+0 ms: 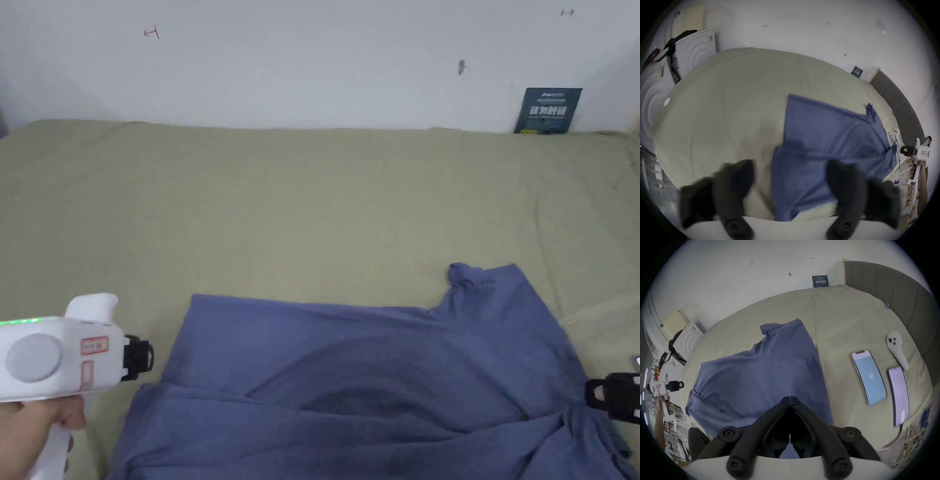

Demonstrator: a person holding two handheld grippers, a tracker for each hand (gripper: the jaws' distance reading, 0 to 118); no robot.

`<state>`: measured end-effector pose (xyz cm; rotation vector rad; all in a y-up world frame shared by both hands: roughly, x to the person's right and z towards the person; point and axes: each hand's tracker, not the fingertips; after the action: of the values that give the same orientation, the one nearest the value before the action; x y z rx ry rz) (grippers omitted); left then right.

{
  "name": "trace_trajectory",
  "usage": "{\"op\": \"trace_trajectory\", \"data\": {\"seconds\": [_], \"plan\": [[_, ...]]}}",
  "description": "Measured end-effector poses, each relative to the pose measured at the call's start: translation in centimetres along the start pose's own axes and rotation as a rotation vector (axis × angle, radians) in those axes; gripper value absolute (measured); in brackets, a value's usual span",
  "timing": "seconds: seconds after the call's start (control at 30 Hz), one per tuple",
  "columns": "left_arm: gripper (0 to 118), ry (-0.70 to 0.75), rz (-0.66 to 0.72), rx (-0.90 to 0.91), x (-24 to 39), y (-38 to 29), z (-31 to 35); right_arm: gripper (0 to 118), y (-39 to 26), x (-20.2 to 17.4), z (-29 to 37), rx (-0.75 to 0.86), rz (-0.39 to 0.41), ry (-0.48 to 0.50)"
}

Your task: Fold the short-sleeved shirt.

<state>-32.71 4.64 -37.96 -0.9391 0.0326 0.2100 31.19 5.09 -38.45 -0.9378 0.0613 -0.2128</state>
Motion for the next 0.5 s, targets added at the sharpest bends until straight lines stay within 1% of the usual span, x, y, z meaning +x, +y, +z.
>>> {"op": "trace_trajectory", "data": {"seconds": [0.03,0.07,0.1,0.13,0.17,0.2,0.23,0.27,0.3,0.33,0.37,0.4,0.43,0.47,0.5], "plan": [[0,0.009,-0.050,-0.014,0.5,1.2,-1.5,0,1.1,-0.4,-1.2,-0.006,0.007,0.001],[0,-0.007,-0.049,-0.018,0.8,2.0,-2.7,0,1.8,-0.6,-2.1,-0.024,0.020,0.006],[0,-0.019,-0.044,-0.013,1.1,4.4,-3.8,0,2.6,-0.9,-3.1,-0.042,0.032,-0.007],[15,-0.023,-0.047,-0.015,1.3,5.7,-5.3,0,3.1,-2.1,-2.9,-0.045,0.109,0.007],[62,-0.024,-0.042,-0.021,1.4,6.7,-6.5,0,3.5,-2.2,-3.4,-0.050,0.118,-0.006],[117,-0.014,-0.038,-0.027,1.6,7.9,-8.2,0,4.0,-2.3,-4.0,-0.057,0.117,-0.011],[115,0.007,-0.026,-0.072,1.9,8.0,-9.9,0,4.3,-2.2,-4.4,-0.066,0.115,-0.007],[114,0.062,-0.013,-0.004,1.6,7.7,-10.4,0,5.4,1.8,-7.5,-0.106,0.025,0.020],[114,-0.030,-0.036,-0.030,2.1,8.7,-11.9,0,6.1,2.9,-8.4,-0.112,0.021,0.009],[114,0.024,-0.040,-0.082,2.3,9.1,-13.0,0,6.7,4.0,-9.0,-0.116,0.021,0.011],[114,0.057,-0.052,-0.089,2.5,9.7,-14.0,0,7.2,5.0,-9.5,-0.121,0.017,0.007],[113,0.067,-0.065,-0.082,2.6,9.8,-14.9,0,6.7,3.3,-9.9,-0.115,0.037,-0.043],[107,0.058,-0.079,-0.093,2.8,9.9,-15.7,0,7.1,3.7,-10.4,-0.116,0.038,-0.047],[88,0.054,-0.080,-0.104,2.8,10.0,-16.2,0,7.4,4.2,-10.9,-0.120,0.037,-0.052],[49,0.054,-0.071,-0.105,2.7,9.9,-16.3,0,7.8,4.7,-11.4,-0.123,0.035,-0.061]]}}
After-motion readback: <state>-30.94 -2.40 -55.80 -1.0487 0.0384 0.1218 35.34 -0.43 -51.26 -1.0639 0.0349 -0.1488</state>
